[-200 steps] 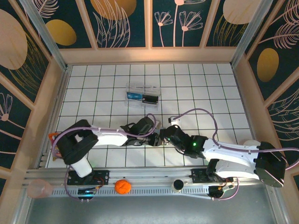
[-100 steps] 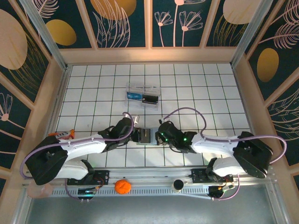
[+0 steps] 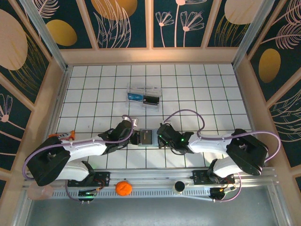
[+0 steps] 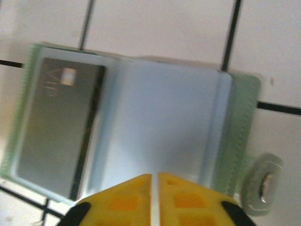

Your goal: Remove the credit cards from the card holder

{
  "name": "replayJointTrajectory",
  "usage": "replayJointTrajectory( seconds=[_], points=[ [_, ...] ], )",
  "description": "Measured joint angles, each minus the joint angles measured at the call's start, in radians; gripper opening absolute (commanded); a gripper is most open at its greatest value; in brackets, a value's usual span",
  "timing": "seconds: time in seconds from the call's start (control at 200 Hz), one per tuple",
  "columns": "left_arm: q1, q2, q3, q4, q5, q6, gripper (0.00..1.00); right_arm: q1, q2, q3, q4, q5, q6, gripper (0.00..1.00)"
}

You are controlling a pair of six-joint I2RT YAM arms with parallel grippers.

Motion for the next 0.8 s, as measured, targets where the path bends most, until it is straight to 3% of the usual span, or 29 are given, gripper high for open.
replayJointTrajectory(
  seconds=[0.135,0.41,0.801],
  points=[
    [0.000,0.005,0.000,0.032,0.008,0.012,0.30,-0.017,-0.002,0.070,0.024,-0.087,-0.038,0.25],
    [0.005,0.016,-0.008,0.021,-0.031,0.014,0.36,-0.070,0.147,0.146,0.121,-0.278,-0.052,0.27],
    [0.005,-0.097,-0.061,0.013,-0.079,-0.007,0.37,-0.076,0.192,0.146,0.118,-0.287,-0.045,0.26]
  ],
)
